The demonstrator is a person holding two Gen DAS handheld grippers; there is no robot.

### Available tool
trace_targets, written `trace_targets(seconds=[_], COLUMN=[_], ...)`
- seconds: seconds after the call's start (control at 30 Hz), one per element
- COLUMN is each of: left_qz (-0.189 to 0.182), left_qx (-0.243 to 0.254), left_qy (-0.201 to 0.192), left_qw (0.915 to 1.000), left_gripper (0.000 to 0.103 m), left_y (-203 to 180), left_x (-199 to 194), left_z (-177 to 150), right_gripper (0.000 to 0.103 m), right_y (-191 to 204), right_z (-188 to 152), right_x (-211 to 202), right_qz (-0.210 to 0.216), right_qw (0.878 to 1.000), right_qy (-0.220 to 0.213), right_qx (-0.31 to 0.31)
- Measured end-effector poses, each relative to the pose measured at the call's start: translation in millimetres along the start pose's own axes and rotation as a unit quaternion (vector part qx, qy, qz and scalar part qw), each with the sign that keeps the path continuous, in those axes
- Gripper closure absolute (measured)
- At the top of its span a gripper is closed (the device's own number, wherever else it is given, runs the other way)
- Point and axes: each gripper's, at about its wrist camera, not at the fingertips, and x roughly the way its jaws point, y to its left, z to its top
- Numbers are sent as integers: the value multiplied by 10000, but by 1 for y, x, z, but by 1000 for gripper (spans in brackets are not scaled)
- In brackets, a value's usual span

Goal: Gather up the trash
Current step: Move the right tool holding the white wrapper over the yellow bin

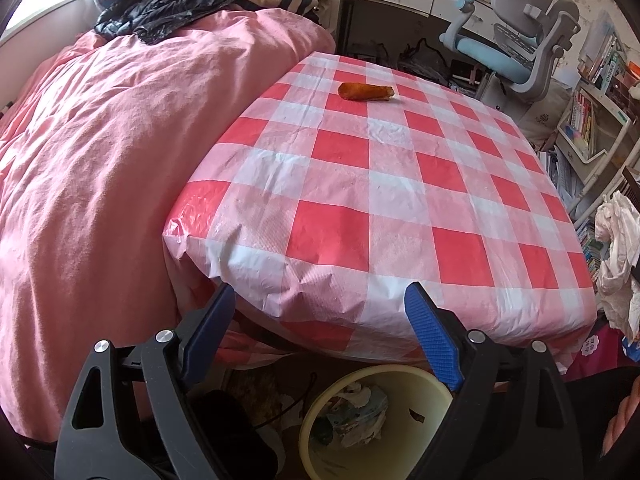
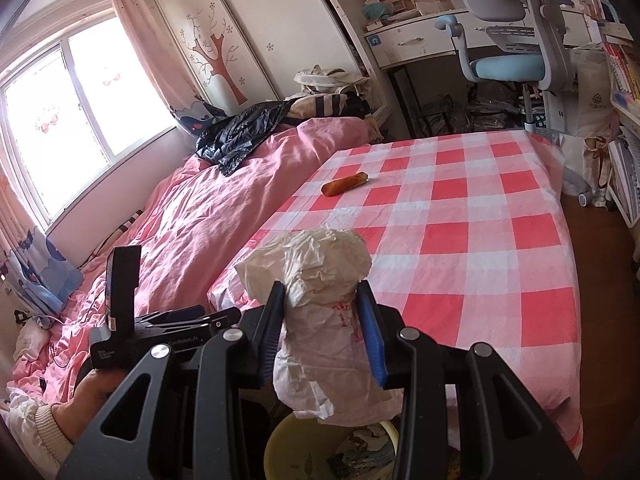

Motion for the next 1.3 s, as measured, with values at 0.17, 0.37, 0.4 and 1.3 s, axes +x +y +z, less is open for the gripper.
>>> trace_targets(seconds=[0.17,0.37,0.4,1.3], left_qz=[10,25,32,4], left_qx=[-14,6,14,-220], left_qy=[-3,-2,2,-41], left_qw=[10000,10000,10000,9998], left_gripper=[20,20,20,20], left_y=[1,1,0,8], left_x=[1,1,2,0], left_z=[0,-1,-1,2], right_gripper=[65,65,65,65], right_y=[10,21,25,78], right_z=[-10,-21,-24,-84], right_x=[2,4,5,32], right_qz=[106,312,351,552], right_qw=[9998,9990,9986,9800], right_qy=[138,317,369,1575], right_qx=[-65,-102,-135,-1081])
